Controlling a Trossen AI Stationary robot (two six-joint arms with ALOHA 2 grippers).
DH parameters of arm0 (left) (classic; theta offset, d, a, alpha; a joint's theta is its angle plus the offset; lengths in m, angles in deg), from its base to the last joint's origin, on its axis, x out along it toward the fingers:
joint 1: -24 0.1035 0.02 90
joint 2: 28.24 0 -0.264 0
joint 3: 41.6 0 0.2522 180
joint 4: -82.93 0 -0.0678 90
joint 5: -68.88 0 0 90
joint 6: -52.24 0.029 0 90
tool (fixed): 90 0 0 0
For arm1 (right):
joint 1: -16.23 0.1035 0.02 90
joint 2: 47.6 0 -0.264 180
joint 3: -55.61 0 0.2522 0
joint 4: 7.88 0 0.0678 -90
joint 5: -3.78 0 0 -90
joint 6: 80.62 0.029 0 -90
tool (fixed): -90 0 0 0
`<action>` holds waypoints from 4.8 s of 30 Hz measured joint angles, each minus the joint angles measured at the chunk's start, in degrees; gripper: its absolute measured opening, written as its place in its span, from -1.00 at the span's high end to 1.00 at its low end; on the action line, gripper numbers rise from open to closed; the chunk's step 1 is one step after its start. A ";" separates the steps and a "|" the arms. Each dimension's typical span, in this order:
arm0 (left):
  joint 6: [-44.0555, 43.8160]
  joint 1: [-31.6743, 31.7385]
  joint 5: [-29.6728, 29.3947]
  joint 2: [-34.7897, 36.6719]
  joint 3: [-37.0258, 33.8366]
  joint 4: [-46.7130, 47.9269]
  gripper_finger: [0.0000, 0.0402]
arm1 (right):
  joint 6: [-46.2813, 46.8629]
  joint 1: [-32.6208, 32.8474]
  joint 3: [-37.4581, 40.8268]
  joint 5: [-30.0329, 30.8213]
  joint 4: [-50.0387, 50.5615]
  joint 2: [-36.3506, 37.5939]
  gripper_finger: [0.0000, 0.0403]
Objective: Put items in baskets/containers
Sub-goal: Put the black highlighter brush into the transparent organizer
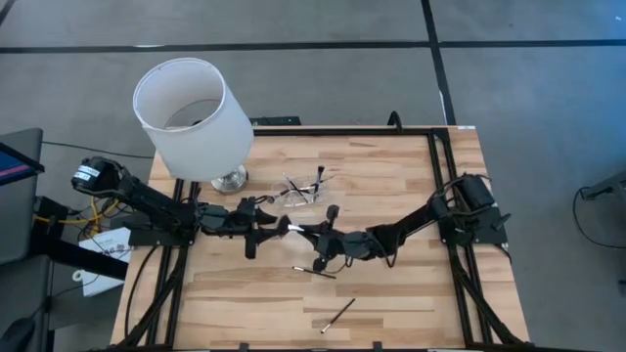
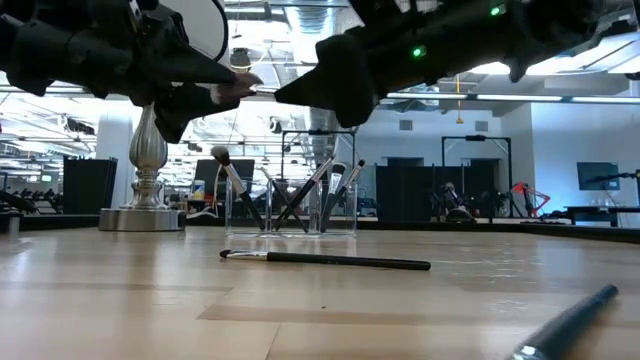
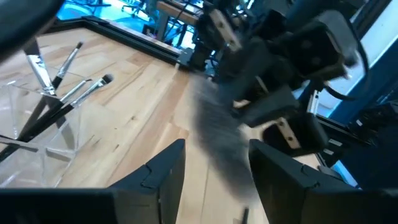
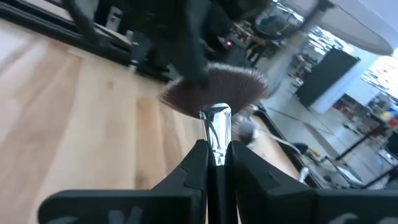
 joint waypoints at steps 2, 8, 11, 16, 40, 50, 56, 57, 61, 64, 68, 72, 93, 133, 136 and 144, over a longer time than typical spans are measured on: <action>0.04 -0.02 0.27 0.00 0.00 0.01 0.14 | 0.06 -1.01 0.00 0.03 -0.25 0.00 0.82; 0.05 -0.05 1.30 0.00 0.00 0.03 0.14 | 2.30 -3.34 0.00 -4.32 -0.47 0.02 0.80; 1.39 0.63 0.81 0.00 0.00 0.04 0.14 | 3.72 -3.90 0.00 -7.47 -0.55 0.02 0.82; 1.57 2.29 0.69 0.00 0.00 0.00 0.14 | 4.14 -4.14 -0.33 -7.95 -0.92 0.04 0.82; 1.54 4.98 2.40 0.00 0.14 -4.23 0.22 | 0.67 -4.82 -2.82 -13.00 1.74 0.07 0.81; 1.52 5.04 4.57 0.00 0.59 -4.36 0.54 | 0.60 -4.94 -2.82 -13.08 0.88 0.07 0.81; 1.52 5.02 5.50 0.02 0.61 -4.36 0.48 | -0.60 -4.92 -2.82 -13.18 0.39 0.06 0.81; 1.52 5.02 5.48 0.02 0.61 -4.32 0.46 | -0.78 -4.92 -2.82 -13.19 0.34 0.05 0.81; 1.52 5.02 5.47 0.02 0.61 -4.32 0.40 | -0.84 -4.96 -2.82 -13.17 -0.08 0.06 0.81; 1.52 5.02 5.44 0.02 0.61 -4.30 0.40 | -0.88 -5.08 -2.82 -13.17 -0.10 0.06 0.81; 1.52 5.02 5.46 0.02 0.61 -4.21 0.49 | -1.02 -5.53 -2.82 -13.15 -0.13 0.05 0.81; 1.53 5.04 5.45 0.02 0.61 -4.19 0.67 | -2.35 -5.80 -2.82 -13.13 -0.17 0.07 0.81; 5.02 8.89 4.76 0.13 2.30 -3.19 0.93 | -21.06 3.10 -2.82 23.56 0.36 6.39 0.48; 14.51 -6.48 -35.35 0.17 23.02 41.90 0.94 | -12.32 5.09 -2.83 31.11 10.78 11.78 0.46; 11.51 -6.11 -35.36 0.17 22.84 44.24 0.93 | -12.29 5.09 -2.82 30.87 10.85 11.78 0.46; 4.31 -4.79 -35.19 0.20 18.96 45.28 0.93 | -5.91 4.53 -2.80 23.49 14.64 11.78 0.46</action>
